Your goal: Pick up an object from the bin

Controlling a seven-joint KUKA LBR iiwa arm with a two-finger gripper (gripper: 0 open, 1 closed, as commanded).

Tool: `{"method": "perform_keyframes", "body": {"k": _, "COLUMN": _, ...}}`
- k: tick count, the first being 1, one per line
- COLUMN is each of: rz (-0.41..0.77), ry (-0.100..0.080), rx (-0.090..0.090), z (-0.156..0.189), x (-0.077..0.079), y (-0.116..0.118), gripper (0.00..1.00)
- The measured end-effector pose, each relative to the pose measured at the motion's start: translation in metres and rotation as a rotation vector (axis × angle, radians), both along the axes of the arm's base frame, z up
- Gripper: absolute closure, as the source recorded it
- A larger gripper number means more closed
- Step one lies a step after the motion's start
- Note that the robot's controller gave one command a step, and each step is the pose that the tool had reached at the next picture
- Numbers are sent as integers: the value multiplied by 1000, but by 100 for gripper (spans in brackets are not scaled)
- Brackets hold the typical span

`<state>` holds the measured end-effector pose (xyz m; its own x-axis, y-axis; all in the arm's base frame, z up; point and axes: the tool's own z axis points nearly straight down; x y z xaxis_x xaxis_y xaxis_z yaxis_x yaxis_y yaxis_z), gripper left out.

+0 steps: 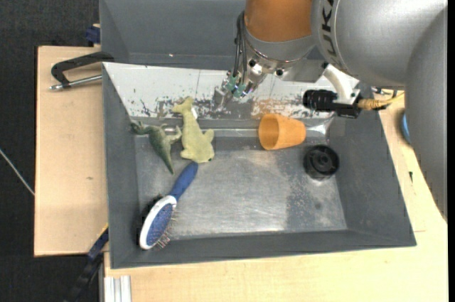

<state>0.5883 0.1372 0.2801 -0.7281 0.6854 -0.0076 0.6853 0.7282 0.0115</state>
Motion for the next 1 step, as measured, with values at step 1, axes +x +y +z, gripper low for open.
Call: {"method": "perform_keyframes", "body": {"k": 1, "rz": 38, "ry": 22, "rx": -5, "z": -150, "x": -29, "y": -71, "gripper": 100}}
